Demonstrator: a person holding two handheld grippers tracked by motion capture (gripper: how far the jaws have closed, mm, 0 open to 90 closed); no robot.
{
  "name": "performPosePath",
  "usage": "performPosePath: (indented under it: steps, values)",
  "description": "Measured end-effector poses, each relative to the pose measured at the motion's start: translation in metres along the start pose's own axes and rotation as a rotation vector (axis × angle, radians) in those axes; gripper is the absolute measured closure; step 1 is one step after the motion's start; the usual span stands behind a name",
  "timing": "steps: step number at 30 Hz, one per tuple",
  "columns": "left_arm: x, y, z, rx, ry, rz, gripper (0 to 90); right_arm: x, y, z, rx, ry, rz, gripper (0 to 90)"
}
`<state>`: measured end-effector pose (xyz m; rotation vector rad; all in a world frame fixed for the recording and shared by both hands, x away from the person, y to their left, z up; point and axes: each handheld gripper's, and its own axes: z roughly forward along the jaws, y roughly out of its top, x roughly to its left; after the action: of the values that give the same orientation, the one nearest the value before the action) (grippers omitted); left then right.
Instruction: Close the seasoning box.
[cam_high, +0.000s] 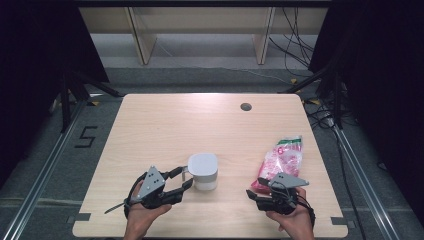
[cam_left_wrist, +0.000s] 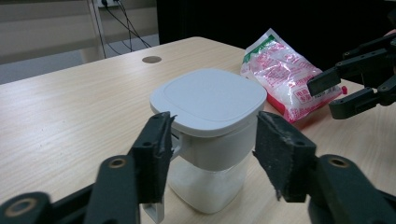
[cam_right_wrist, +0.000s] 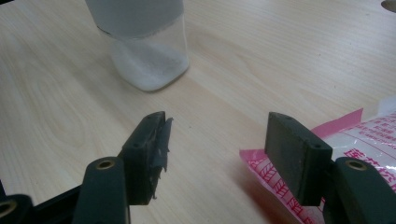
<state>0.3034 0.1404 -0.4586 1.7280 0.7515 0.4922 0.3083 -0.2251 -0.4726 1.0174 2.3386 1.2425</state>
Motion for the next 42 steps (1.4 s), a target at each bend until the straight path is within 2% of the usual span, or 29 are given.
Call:
performPosePath:
  steps: [2,5,6,7,8,11,14,16,22,23,24,25,29,32,36,39,40,42]
  values:
    - [-0.003,-0.001,0.000,0.001,0.001,-0.016,40.5,-0.001,0.000,0.001,-0.003,0.011,-0.011,39.7]
    - [-0.003,-0.001,0.000,0.005,-0.009,0.008,36.4,-0.001,-0.001,0.001,-0.003,0.010,-0.004,39.6]
    - [-0.006,-0.002,0.000,0.009,-0.004,-0.028,34.8,-0.001,-0.001,0.001,-0.001,0.002,-0.007,39.6]
    - [-0.006,-0.002,0.000,0.009,-0.004,-0.028,33.9,-0.001,-0.001,0.001,-0.001,0.002,-0.007,39.6]
    - [-0.008,-0.002,0.000,0.014,-0.006,-0.016,33.2,0.001,-0.001,0.001,0.000,0.007,0.017,39.6]
    - [-0.010,-0.004,0.000,0.018,-0.017,-0.015,32.0,0.001,-0.002,0.001,-0.002,0.008,0.016,39.6]
    - [-0.014,-0.008,0.000,0.044,-0.019,-0.009,30.6,0.001,-0.002,0.001,-0.001,0.009,0.017,39.5]
    - [-0.015,-0.009,0.000,0.042,-0.014,-0.014,30.4,-0.002,-0.001,0.001,0.001,0.013,-0.005,39.5]
    - [-0.019,-0.011,0.002,0.043,-0.012,-0.013,28.6,-0.002,-0.002,0.002,-0.006,0.007,-0.027,39.5]
    - [-0.020,-0.012,0.003,0.037,-0.013,-0.020,28.3,0.002,-0.002,0.002,0.009,0.013,0.017,39.5]
    - [-0.021,-0.013,0.003,0.044,-0.003,-0.022,28.3,0.002,-0.002,0.002,0.009,0.013,0.017,39.5]
    - [-0.024,-0.015,0.005,0.035,-0.011,-0.020,28.2,0.000,-0.002,0.002,0.009,0.017,-0.013,39.5]
    - [-0.029,-0.017,0.006,0.049,-0.006,-0.004,27.4,0.001,-0.002,0.004,0.006,0.022,-0.027,39.5]
    - [-0.031,-0.019,0.005,0.056,-0.002,0.003,26.8,0.002,-0.002,0.004,0.010,0.020,-0.024,39.5]
    - [-0.035,-0.024,0.007,0.070,-0.020,0.005,26.3,0.002,-0.001,0.005,0.010,0.025,-0.033,39.5]
    - [-0.037,-0.026,0.006,0.084,-0.009,0.025,25.6,0.004,0.000,0.005,0.013,0.028,-0.041,39.5]
    - [-0.037,-0.026,0.007,0.075,-0.017,0.026,25.5,0.005,0.000,0.005,0.006,0.011,-0.048,39.4]
    - [-0.036,-0.028,0.008,0.086,-0.009,0.021,25.4,0.006,0.000,0.004,0.019,0.024,-0.042,39.4]
